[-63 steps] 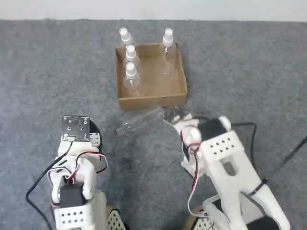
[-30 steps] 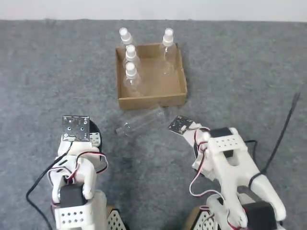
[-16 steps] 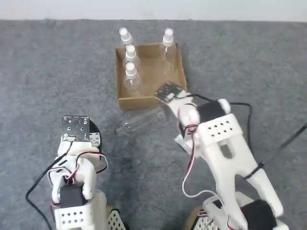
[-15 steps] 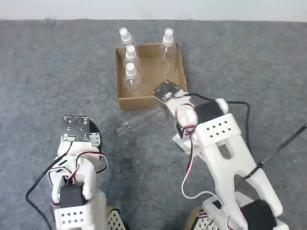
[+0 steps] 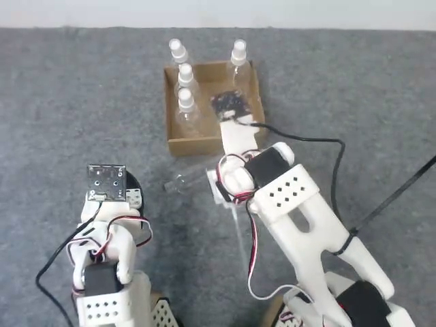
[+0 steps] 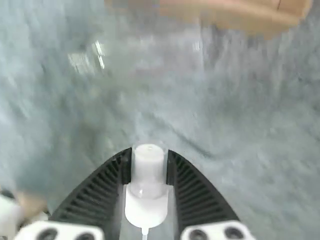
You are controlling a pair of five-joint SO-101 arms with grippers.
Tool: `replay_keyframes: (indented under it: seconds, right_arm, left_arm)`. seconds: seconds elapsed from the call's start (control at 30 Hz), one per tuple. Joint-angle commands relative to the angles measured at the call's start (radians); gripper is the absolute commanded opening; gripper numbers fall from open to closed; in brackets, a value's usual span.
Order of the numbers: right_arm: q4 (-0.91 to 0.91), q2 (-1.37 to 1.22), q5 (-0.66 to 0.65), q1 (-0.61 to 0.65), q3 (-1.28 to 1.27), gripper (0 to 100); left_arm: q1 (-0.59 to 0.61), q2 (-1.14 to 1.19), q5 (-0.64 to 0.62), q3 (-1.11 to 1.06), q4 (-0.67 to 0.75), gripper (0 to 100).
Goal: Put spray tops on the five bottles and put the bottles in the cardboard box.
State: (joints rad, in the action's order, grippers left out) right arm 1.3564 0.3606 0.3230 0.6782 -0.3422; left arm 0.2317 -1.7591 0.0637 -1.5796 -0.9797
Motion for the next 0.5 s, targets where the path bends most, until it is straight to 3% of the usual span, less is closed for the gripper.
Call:
replay_keyframes:
  seconds: [0.0, 0.2, 0.47]
  right_arm:
    - [-0.156, 0.024, 0.069, 0.005, 0.000, 0.7]
    - [-0.354, 0.024, 0.190, 0.001, -0.120, 0.7]
    - [-0.386, 0.013, 0.483, 0.004, -0.172, 0.9]
  left_arm:
    - [0.002, -0.018, 0.005, 0.008, 0.037, 5]
    - [0.002, -0.018, 0.005, 0.008, 0.037, 5]
    - [0.000, -0.018, 0.005, 0.008, 0.037, 5]
